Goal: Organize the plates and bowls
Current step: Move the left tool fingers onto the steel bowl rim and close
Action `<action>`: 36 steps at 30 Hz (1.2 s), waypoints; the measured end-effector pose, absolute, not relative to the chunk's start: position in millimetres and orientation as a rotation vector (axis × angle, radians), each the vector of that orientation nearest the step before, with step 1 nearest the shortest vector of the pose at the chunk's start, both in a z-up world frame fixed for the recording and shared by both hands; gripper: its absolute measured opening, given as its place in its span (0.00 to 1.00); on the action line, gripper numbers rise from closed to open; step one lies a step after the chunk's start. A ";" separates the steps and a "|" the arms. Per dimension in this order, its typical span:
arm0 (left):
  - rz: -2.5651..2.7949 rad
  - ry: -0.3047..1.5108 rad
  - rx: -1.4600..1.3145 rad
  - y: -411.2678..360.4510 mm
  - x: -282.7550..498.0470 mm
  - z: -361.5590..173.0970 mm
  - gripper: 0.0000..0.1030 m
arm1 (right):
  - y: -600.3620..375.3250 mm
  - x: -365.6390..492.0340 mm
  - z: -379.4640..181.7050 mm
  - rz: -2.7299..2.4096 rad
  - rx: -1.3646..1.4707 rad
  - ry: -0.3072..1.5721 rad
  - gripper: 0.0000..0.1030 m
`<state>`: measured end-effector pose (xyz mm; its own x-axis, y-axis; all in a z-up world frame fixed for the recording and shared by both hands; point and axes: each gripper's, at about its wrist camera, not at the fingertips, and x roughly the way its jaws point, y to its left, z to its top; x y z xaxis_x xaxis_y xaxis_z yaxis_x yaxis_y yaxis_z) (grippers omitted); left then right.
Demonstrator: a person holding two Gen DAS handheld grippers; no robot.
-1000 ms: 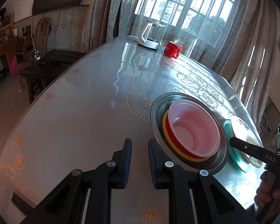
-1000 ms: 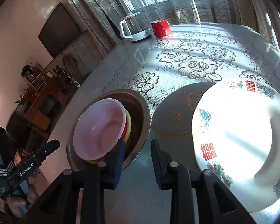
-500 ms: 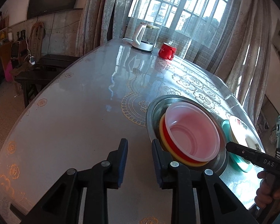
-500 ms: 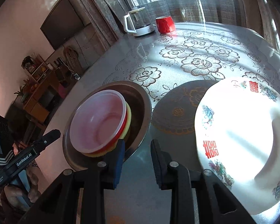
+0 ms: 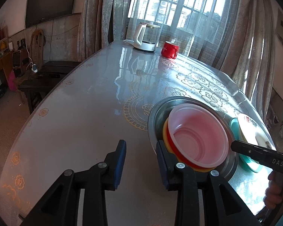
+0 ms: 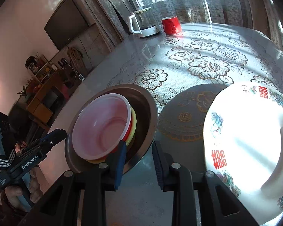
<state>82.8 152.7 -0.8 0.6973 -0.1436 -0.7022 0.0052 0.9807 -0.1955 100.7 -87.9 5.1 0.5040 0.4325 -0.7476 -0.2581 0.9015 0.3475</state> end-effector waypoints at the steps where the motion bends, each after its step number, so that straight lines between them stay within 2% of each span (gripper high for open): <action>1: -0.081 0.797 -0.186 152.4 83.7 -0.9 0.35 | -87.0 101.6 4.8 0.419 0.194 0.958 0.28; 15: -0.107 0.834 -0.229 153.0 98.6 -3.5 0.34 | -79.7 110.0 3.6 0.399 0.145 0.991 0.28; 21: -0.157 0.840 -0.254 153.0 103.1 -7.7 0.26 | -78.1 109.0 2.4 0.388 0.134 0.993 0.28; 36: -0.199 0.846 -0.270 151.0 110.6 -14.7 0.25 | -72.2 112.8 -3.9 0.367 0.109 1.003 0.30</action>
